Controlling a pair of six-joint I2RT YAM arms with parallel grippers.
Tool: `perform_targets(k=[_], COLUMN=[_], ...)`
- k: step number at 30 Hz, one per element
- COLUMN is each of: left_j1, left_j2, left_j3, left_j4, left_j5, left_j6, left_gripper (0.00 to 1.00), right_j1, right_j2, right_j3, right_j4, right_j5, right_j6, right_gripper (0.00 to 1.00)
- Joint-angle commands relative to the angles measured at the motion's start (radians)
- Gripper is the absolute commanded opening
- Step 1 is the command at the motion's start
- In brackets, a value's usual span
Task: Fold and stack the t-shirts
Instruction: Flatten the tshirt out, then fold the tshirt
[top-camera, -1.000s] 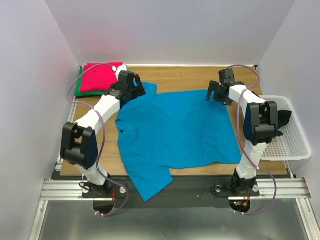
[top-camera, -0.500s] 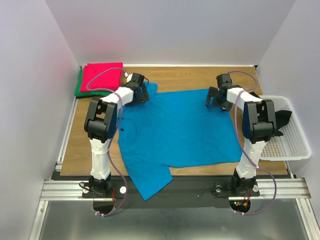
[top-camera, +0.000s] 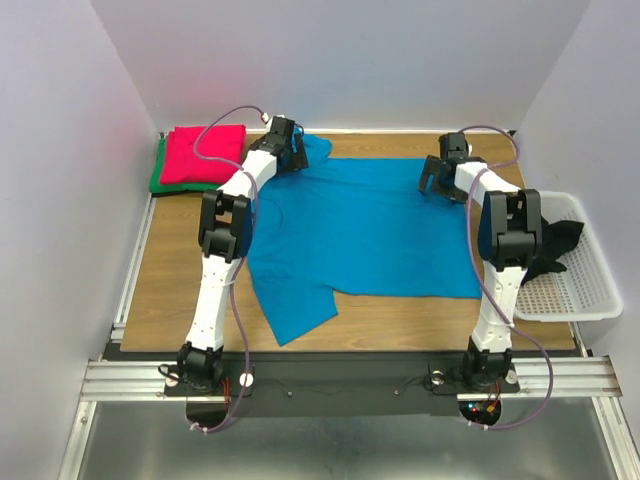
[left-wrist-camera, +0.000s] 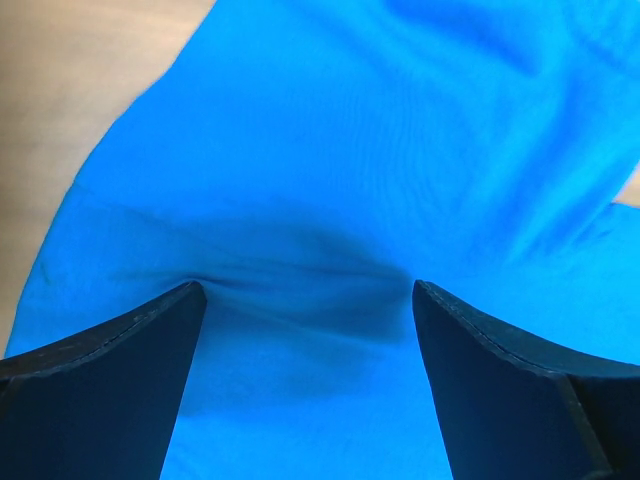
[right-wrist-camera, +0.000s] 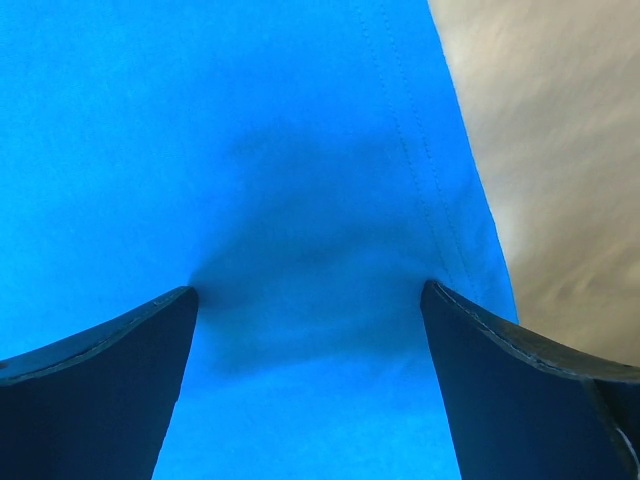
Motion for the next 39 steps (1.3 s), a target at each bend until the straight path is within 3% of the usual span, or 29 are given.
perform_targets(k=[1,8,13,18,20,25,30,35,39], left_j1=[0.020,0.055,0.036,-0.049,-0.113,-0.276,-0.427,-0.541,-0.632], left_j2=[0.076,0.000,-0.186,-0.577,-0.790,-1.279,-1.539,-1.695,-1.699], left_j3=[0.138,0.158,0.127,-0.236,-0.513,-1.155,-1.558,-1.695,-1.737], left_j4=[-0.083,-0.055,-0.090,-0.073,-0.055,0.006,-0.082,-0.115,-0.112], left_j5=[0.070,0.126,0.165,0.058,-0.008,-0.069,-0.015,0.077,0.088], left_j6=[0.027,0.009,0.010,-0.060,-0.118,-0.426,-0.653,-0.792,-0.864], left_gripper=[0.98,0.98,0.98,0.98,0.98,0.98,0.99,0.98,0.98], right_j1=[-0.023,-0.028,-0.020,0.076,0.103,0.150,0.153,0.155,0.155], right_j2=[0.099,0.069,-0.152,-0.492,-0.600,-0.894,-1.123,-1.215,-1.208], right_j3=[0.077,0.128,0.049,-0.213,-0.325,-0.635,-0.858,-0.935,-0.949], right_j4=[0.006,-0.011,-0.028,-0.031,-0.031,-0.029,-0.032,-0.052,-0.066], right_j5=[-0.008,-0.055,-0.140,-0.117,-0.103,-0.108,-0.141,-0.137,-0.131], right_j6=[-0.026,-0.067,-0.066,-0.023,0.026,0.115,0.164,0.200,0.223], right_gripper=[1.00,1.00,1.00,1.00,1.00,1.00,1.00,1.00,1.00])
